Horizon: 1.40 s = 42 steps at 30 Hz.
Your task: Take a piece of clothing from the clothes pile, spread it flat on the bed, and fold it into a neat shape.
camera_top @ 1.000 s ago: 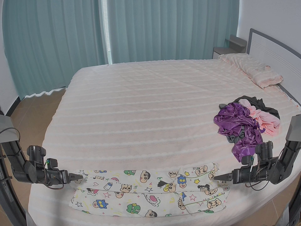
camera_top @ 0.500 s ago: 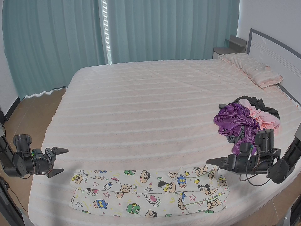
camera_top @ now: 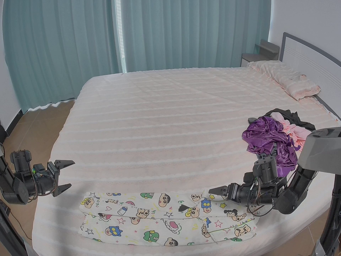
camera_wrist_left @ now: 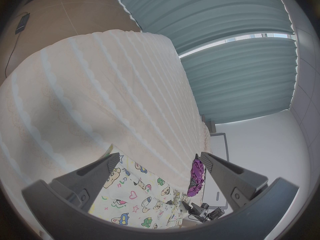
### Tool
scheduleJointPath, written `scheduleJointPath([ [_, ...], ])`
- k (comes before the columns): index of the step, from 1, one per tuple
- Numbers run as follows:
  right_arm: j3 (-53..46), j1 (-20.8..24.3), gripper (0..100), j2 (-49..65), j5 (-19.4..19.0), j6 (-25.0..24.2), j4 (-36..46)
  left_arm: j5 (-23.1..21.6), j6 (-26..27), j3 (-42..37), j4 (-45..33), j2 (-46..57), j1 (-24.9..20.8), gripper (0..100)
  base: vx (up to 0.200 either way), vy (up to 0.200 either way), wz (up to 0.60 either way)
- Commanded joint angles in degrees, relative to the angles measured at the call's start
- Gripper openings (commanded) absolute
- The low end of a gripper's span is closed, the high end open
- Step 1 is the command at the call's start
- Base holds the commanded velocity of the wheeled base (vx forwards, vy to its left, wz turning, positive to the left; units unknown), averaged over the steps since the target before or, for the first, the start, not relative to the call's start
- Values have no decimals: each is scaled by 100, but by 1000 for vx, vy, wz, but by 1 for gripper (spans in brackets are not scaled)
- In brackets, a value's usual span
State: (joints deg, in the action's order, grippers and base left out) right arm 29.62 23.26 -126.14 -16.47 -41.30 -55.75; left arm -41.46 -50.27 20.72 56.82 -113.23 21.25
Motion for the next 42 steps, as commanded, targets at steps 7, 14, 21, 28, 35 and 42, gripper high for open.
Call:
scheduleJointPath([
  [7,44,-287,100,-491,487,-1,-33,15,0,-156,136,-165,2,100,0,0,0],
  [14,140,-287,100,160,496,17,-94,6,9,-165,136,-165,-7,100,0,0,0],
  [21,791,-199,100,291,496,325,161,6,211,-253,136,-165,-24,100,0,0,0],
  [28,2065,-67,100,-570,425,1520,1224,15,624,-420,180,-253,-165,100,0,0,0],
  [35,2777,12,100,-1053,232,2390,2033,33,633,-455,347,-367,-209,100,0,0,0],
  [42,2724,205,100,-1053,232,2575,2147,24,677,-473,347,-393,-209,100,0,0,0],
])
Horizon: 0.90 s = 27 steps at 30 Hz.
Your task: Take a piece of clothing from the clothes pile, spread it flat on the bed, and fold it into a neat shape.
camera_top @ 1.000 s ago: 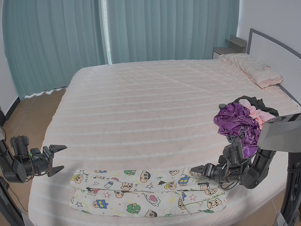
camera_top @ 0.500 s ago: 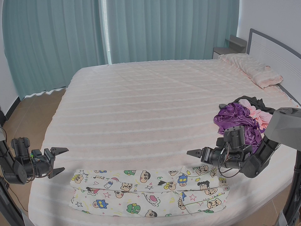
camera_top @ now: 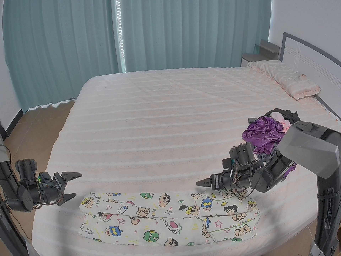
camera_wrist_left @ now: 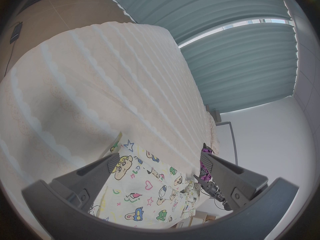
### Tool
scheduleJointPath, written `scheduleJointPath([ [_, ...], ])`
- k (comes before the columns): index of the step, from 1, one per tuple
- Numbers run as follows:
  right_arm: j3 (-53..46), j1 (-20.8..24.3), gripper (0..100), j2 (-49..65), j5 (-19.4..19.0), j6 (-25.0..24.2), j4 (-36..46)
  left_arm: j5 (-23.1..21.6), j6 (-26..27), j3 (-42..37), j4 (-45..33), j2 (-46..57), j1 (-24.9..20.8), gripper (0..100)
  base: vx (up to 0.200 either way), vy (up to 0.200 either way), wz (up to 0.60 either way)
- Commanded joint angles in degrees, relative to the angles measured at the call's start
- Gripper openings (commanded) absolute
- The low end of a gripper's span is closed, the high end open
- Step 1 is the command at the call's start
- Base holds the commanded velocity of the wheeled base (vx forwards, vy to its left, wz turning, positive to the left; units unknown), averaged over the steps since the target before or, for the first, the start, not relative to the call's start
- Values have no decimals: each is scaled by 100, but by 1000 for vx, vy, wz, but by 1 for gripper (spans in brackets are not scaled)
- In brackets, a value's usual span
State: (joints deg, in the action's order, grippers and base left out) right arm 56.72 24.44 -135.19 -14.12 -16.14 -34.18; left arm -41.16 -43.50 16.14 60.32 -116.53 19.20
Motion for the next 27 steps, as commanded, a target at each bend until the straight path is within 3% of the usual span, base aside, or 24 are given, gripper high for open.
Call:
scheduleJointPath([
  [1,23,113,100,-156,-3,76,-9,2,-1,-14,6,-63,-4,100,0,0,0],
  [7,23,157,100,-139,14,76,8,-7,-1,-14,-3,-63,-4,100,0,0,0],
  [8,5,175,0,-148,32,85,8,-7,-1,-6,6,-63,-4,100,0,0,0],
  [20,-3,263,0,19,58,58,-45,2,-1,-6,-3,-63,-4,100,0,0,0],
  [27,146,430,0,37,269,58,-71,-7,-1,-6,-3,-63,-4,100,0,0,0],
])
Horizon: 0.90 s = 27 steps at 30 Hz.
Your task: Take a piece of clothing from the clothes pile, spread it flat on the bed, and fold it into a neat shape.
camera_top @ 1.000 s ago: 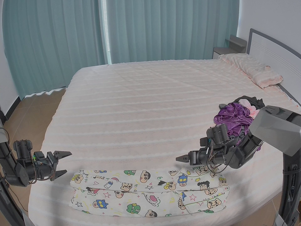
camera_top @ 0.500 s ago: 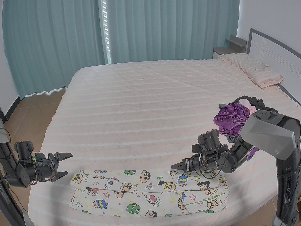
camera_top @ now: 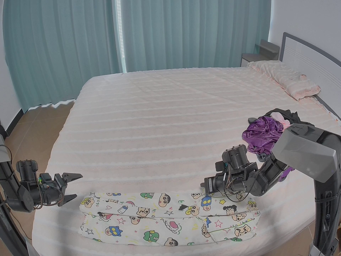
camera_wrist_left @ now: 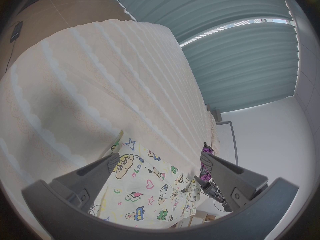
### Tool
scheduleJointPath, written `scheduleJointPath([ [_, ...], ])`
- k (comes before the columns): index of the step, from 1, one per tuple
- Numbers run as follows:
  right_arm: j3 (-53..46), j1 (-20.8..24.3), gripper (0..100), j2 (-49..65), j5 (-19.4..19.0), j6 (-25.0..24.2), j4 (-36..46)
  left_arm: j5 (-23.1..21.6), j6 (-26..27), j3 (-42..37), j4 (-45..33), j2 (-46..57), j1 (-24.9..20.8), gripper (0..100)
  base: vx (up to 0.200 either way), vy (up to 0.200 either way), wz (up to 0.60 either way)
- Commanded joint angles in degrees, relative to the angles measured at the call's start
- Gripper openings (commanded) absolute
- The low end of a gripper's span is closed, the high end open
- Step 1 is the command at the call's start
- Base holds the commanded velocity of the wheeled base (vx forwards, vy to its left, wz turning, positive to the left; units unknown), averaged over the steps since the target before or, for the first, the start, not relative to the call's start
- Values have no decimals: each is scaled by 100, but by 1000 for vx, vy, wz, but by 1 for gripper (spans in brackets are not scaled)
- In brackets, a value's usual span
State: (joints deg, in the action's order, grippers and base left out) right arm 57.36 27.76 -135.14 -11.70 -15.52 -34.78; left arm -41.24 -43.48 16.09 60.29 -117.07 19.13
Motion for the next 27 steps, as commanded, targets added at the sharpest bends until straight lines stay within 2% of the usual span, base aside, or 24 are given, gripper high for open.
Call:
scheduleJointPath([
  [1,127,151,0,14,37,-4,-11,2,-2,-1,9,-9,3,100,0,0,0],
  [7,285,309,0,-12,80,-13,-11,2,-2,-1,9,-9,3,100,0,0,0],
  [10,355,318,0,-126,256,-13,-11,2,-2,-1,9,-9,3,100,0,0,0],
  [11,382,318,100,-153,309,-39,-11,2,-2,-1,9,-9,3,100,0,0,0],
  [16,311,274,100,-91,370,-118,-11,2,-2,-1,9,-9,3,100,0,0,0],
  [18,232,265,100,120,476,-461,-20,2,-2,-1,9,-9,3,100,0,0,0],
  [19,232,265,100,120,476,-461,-20,2,-2,-1,9,-9,3,100,0,0,0],
  [20,100,239,100,357,555,-856,-11,2,-2,8,9,-9,3,100,0,0,0],
  [21,-49,186,100,507,555,-1023,-11,2,-2,8,9,-9,3,100,0,0,0],
  [27,-1174,169,100,1139,511,-1639,-20,2,-2,-1,9,-9,3,100,0,0,0],
])
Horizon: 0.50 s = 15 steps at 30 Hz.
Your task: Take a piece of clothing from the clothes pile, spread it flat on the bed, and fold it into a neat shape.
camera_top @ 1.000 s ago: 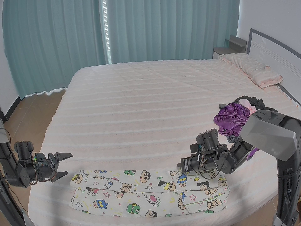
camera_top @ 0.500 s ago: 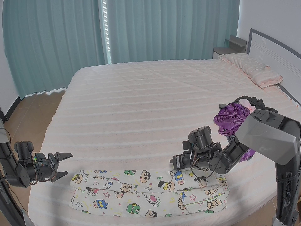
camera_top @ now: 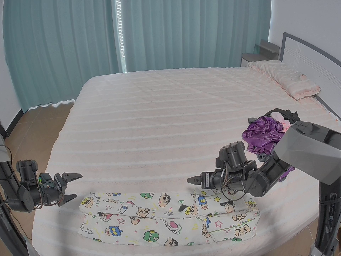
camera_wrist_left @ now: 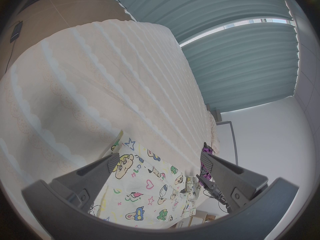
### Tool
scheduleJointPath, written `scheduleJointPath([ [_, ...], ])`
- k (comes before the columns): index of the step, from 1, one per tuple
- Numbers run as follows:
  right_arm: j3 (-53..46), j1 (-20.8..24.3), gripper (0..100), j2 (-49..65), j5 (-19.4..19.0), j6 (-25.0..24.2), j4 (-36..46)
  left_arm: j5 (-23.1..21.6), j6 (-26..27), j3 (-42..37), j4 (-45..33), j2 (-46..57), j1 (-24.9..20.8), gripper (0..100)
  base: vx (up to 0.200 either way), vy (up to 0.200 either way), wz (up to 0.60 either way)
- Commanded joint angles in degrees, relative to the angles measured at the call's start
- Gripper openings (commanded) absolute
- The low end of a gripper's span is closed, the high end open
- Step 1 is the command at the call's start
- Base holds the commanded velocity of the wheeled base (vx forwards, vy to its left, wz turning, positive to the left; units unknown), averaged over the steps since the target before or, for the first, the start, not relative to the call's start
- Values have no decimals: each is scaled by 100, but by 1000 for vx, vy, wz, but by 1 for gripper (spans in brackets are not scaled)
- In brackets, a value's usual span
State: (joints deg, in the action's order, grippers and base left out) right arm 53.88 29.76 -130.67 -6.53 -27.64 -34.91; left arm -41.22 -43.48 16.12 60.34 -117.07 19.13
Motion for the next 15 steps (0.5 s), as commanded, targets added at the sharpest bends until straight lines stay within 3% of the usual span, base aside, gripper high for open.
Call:
scheduleJointPath([
  [1,-985,-31,100,701,3,-524,-7,0,-2,-3,-5,-9,3,100,0,0,0],
  [15,-1917,-532,100,613,21,-928,-138,35,51,-117,4,35,3,100,0,0,0],
])
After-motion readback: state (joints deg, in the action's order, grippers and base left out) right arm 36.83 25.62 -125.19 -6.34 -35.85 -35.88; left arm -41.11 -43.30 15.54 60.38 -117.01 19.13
